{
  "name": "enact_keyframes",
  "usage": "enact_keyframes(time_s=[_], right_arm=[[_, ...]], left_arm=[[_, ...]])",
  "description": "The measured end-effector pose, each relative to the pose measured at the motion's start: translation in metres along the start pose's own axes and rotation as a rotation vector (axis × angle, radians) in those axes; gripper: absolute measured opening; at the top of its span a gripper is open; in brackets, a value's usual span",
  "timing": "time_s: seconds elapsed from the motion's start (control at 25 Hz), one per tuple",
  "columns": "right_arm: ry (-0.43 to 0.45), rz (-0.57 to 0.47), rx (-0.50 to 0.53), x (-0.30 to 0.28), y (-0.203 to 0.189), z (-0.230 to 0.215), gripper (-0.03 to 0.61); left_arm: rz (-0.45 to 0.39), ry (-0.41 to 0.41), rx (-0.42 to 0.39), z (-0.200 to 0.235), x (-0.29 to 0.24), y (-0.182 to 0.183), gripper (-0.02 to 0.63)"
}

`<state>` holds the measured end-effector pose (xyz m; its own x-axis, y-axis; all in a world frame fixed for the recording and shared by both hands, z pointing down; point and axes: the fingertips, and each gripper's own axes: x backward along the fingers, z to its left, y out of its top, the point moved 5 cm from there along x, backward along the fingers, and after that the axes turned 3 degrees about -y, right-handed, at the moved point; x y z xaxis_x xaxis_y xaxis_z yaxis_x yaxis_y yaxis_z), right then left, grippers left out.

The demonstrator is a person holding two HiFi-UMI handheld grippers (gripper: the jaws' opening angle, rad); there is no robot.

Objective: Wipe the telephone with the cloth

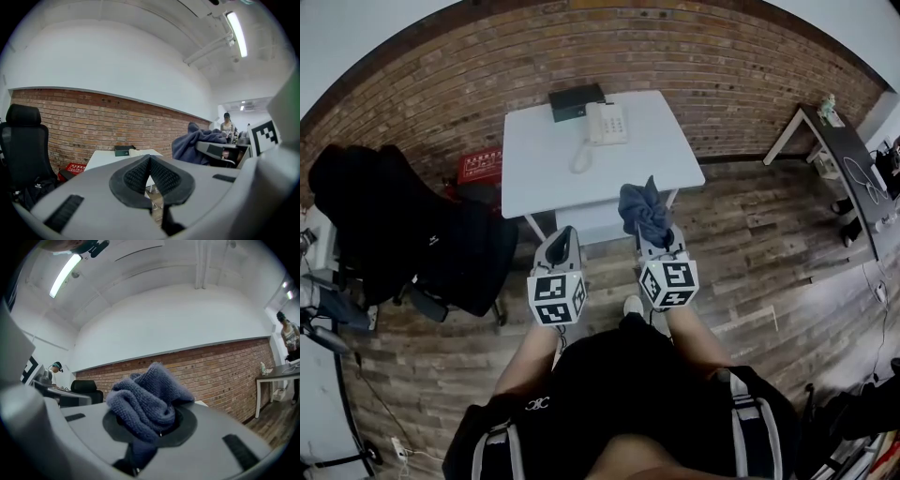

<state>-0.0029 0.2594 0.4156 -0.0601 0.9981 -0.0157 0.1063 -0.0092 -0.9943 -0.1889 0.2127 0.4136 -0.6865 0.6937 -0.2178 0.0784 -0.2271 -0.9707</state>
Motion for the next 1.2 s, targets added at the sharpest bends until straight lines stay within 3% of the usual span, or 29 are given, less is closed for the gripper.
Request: enact_keyframes(time_s=[0.32, 0.6, 0.92, 1.2], right_arm=[[0.052, 0.02, 0.001, -0.087, 0.009, -0.043, 0.051], [0.091, 0.041, -0.011, -0.146, 0.009, -0.087, 0.051], [0.142, 0.055, -0.02, -0.206, 0.007, -0.138, 0.051], [0.22, 0.06, -0.017, -0.254, 0.004, -0.158, 0.051]], left_arm=[[0.013, 0.053, 0.011, 0.018, -0.081, 0.023, -0.008], [0.015, 0.049, 0.006, 0.016, -0.155, 0.04, -0.008], [0.046, 0.035, 0.042, 0.009, -0.238, 0.042, -0.008], [0.051, 0.084, 0.087, 0.027, -0.281, 0.041, -0.008]])
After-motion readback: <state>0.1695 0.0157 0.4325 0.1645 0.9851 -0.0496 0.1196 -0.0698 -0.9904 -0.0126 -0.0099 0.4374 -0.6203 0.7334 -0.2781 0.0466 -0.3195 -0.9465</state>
